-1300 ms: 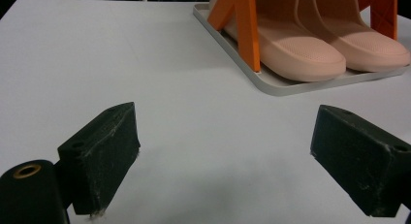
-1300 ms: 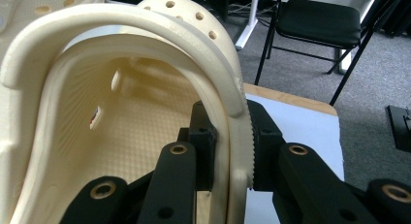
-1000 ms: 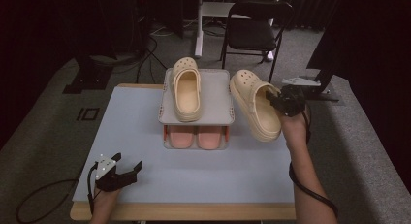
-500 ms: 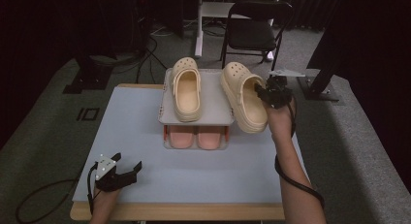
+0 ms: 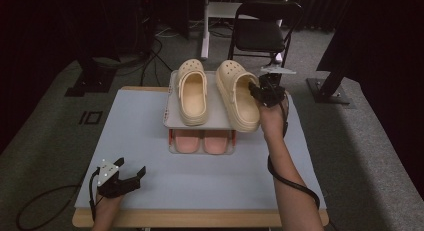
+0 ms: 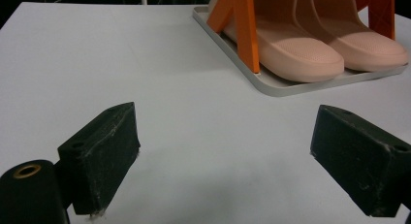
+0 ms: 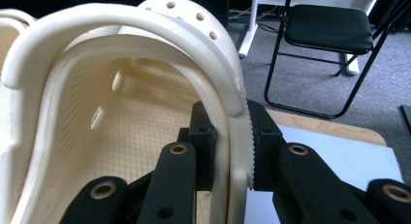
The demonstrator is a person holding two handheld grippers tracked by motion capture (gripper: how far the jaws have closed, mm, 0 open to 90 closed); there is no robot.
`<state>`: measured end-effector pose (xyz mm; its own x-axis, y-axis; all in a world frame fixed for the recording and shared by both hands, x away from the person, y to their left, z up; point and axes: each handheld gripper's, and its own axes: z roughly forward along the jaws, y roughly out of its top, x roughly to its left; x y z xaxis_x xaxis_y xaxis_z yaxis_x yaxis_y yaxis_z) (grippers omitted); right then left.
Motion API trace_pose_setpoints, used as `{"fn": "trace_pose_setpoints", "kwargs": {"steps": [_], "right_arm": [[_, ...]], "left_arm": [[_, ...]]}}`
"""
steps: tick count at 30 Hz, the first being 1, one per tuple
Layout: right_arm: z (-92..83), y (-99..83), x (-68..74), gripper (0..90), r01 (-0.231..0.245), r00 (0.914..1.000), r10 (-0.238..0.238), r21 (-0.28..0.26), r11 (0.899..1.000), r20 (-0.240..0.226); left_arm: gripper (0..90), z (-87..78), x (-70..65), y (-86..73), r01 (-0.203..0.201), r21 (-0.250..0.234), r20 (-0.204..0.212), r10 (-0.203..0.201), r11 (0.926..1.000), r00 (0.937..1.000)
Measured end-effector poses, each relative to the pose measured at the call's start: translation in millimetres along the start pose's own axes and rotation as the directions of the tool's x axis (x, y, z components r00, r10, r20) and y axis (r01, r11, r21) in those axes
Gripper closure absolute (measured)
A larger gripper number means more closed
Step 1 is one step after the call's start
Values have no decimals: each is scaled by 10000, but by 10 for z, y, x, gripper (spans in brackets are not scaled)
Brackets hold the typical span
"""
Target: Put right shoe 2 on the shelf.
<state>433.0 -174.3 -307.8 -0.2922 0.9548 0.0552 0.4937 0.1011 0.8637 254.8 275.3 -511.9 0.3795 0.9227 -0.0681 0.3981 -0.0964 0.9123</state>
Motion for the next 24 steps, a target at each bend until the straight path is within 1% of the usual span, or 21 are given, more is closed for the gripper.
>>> {"fn": "trace_pose_setpoints", "kwargs": {"steps": [4, 9, 12, 19, 24], "right_arm": [[70, 36, 81, 762, 5, 10000, -5, 52, 10000, 44], [160, 57, 166, 762, -128, 9999, 127, 95, 9999, 115], [220, 66, 228, 761, -178, 9996, 175, 154, 9997, 204], [321, 75, 323, 761, -198, 9988, 191, 159, 9997, 440], [386, 68, 385, 760, -478, 9973, 471, 113, 9988, 567]], "left_arm": [[99, -3, 2, -1, 30, -9, 0, -30, 10000, 10000], [99, -9, 6, 0, 82, -68, 2, -82, 9999, 10000], [99, -8, 10, -2, 80, -51, 16, -80, 10000, 10000], [99, -15, 21, -1, 105, -92, 39, -104, 9999, 9999], [99, -16, 22, -2, 93, -88, 45, -93, 9999, 9999]]}}
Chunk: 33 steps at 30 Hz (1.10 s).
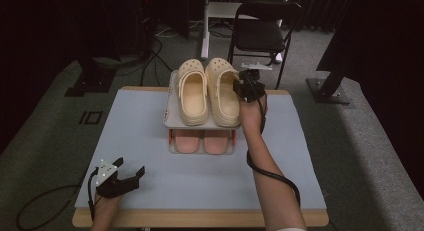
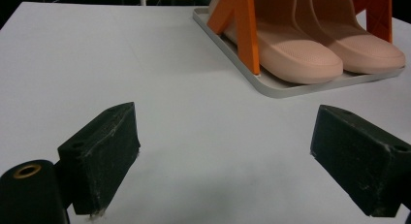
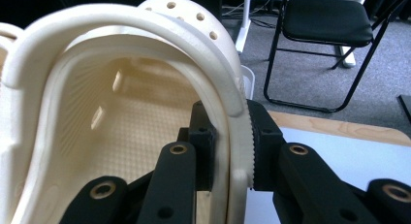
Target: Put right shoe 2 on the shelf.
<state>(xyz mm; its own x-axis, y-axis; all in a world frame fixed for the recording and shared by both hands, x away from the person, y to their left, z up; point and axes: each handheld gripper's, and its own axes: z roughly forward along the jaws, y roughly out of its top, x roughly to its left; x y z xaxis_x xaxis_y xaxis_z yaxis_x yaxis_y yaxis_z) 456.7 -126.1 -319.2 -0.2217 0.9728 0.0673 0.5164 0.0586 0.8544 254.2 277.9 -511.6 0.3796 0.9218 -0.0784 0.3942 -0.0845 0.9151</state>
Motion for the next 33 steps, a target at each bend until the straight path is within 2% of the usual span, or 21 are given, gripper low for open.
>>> {"fn": "trace_pose_setpoints", "kwargs": {"steps": [5, 11, 16, 18, 23, 26, 33], "right_arm": [[9, 2, 56, 757, 240, 9994, -240, 23, 9997, 240], [25, -2, 34, 748, -49, 9999, 48, 109, 9999, 91], [10, -16, 56, 711, -61, 10000, 61, -10, 10000, -30], [23, -30, 43, 665, -77, 9991, 80, 74, 9999, -420], [-11, -52, 30, 643, -156, 9979, 151, -61, 9999, -631], [-50, -46, -6, 572, -291, 9951, 276, -144, 9995, -945], [-133, -52, -45, 430, -96, 9876, 82, -84, 9999, -1568]], "left_arm": [[99, 4, -4, -1, -34, 37, 33, 34, 10000, 10000], [99, 13, -12, -1, -128, 118, 56, 127, 9998, 9999], [99, 12, -12, -2, -91, 77, 58, 91, 9999, 9999], [99, 13, -12, -4, -71, 76, 71, 71, 9999, 9999], [99, 6, -11, -3, -75, 66, 55, 75, 10000, 10000], [99, 11, -10, -7, -66, 98, 75, 65, 9999, 10000], [99, 22, -27, -5, -119, 123, 96, 118, 9999, 9999]]}}
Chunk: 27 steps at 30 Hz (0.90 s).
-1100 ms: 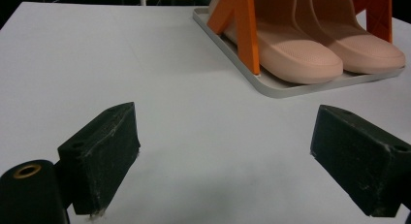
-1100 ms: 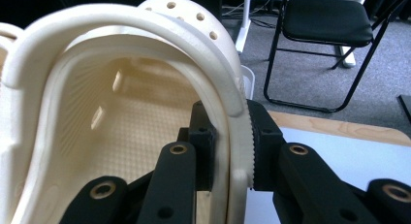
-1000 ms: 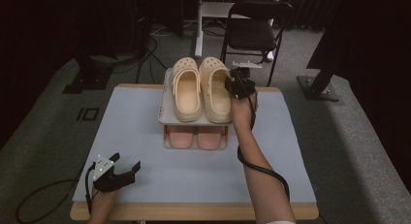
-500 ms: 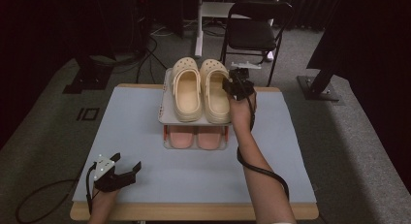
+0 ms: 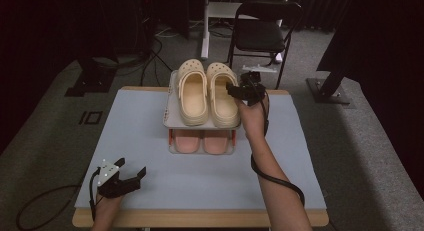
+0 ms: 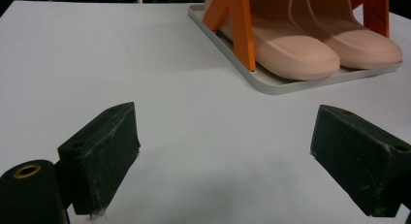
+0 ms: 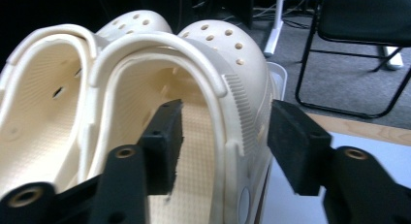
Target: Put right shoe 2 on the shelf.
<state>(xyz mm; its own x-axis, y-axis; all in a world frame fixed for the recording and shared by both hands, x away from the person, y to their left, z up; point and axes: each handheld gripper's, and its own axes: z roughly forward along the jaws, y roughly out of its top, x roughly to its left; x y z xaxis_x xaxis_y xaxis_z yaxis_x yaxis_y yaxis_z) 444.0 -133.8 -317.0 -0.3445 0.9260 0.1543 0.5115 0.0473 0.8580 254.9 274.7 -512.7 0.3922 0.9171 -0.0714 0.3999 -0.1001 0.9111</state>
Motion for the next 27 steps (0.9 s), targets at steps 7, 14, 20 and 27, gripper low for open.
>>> {"fn": "trace_pose_setpoints", "kwargs": {"steps": [7, 14, 20, 27], "right_arm": [[-57, -61, -74, 394, 77, 9999, -79, -118, 9999, -124], [-165, -124, -138, 358, 188, 9982, -200, -217, 9996, -571], [-305, -180, -167, 288, 486, 9951, -525, -479, 9977, -843], [-460, -247, -220, 276, 453, 9920, -530, -690, 9966, -1143]], "left_arm": [[99, 3, 3, -5, -10, 18, -16, 10, 10000, 10000], [99, 8, 2, -11, -49, 69, -11, 49, 10000, 10000], [99, 10, 4, -15, -37, 75, 22, 37, 10000, 10000], [99, 9, 6, -22, -50, 103, 30, 49, 9999, 10000]]}}
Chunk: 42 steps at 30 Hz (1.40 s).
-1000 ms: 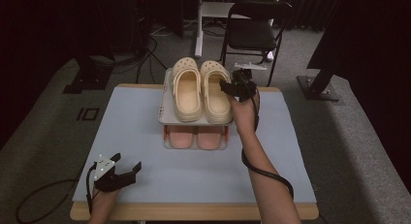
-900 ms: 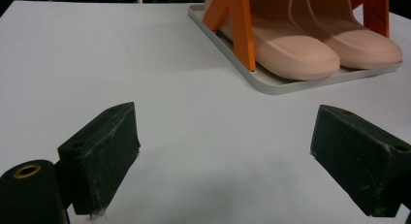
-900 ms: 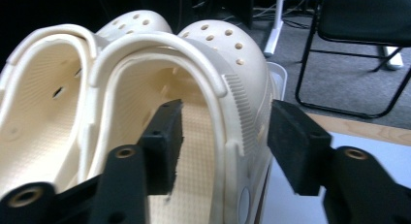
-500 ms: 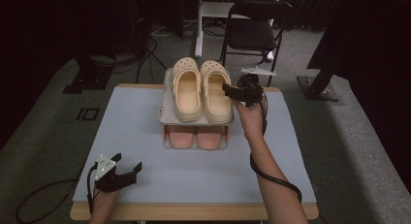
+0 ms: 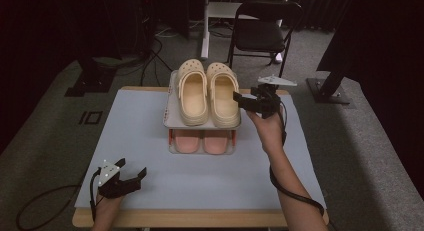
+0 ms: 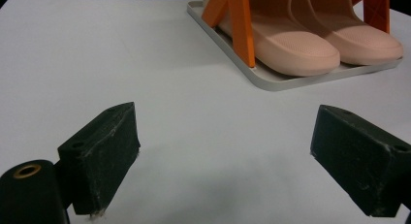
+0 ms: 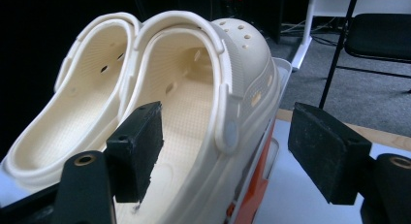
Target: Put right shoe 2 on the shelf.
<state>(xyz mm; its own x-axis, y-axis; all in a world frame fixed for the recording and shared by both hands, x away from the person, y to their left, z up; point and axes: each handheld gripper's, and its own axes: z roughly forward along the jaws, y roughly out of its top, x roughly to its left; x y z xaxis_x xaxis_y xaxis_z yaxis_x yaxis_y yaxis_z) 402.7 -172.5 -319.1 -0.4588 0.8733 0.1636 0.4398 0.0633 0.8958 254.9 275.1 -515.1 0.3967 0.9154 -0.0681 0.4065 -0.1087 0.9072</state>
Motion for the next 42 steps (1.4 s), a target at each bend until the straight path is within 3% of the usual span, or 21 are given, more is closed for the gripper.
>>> {"fn": "trace_pose_setpoints", "kwargs": {"steps": [10, 11, 16, 25, 30, 36, 38, 42], "right_arm": [[-249, -193, -137, 190, 55, 9998, -58, -121, 9999, -216], [-299, -243, -188, 189, -190, 9992, 183, -203, 9996, -348], [-382, -319, -271, 181, -389, 9987, 374, -419, 9984, -348], [-515, -566, -461, 170, -295, 9994, 303, -445, 9986, 173], [-572, -836, -639, 160, -368, 9975, 404, -613, 9974, 578], [-554, -1104, -779, 152, -431, 9963, 448, -240, 9988, 733], [-555, -1260, -871, 151, -709, 9946, 726, -257, 9972, 744], [-565, -1406, -950, 151, -769, 9941, 796, -378, 9963, 736]], "left_arm": [[99, 4, -3, 0, 26, 6, 31, -26, 10000, 10000], [99, 7, -5, -1, 31, 3, 14, -31, 10000, 10000], [99, 8, -9, 2, 20, -5, 41, -20, 10000, 10000], [99, 4, -9, 2, 1, -27, 22, -1, 10000, 10000], [99, 8, -16, 2, 1, -11, 44, -1, 10000, 10000], [99, 11, -19, 0, -4, -5, 30, 4, 10000, 10000], [99, 11, -20, 0, 8, -2, 30, -8, 10000, 10000], [99, 12, -20, -2, -14, 46, 36, 14, 10000, 10000]]}}
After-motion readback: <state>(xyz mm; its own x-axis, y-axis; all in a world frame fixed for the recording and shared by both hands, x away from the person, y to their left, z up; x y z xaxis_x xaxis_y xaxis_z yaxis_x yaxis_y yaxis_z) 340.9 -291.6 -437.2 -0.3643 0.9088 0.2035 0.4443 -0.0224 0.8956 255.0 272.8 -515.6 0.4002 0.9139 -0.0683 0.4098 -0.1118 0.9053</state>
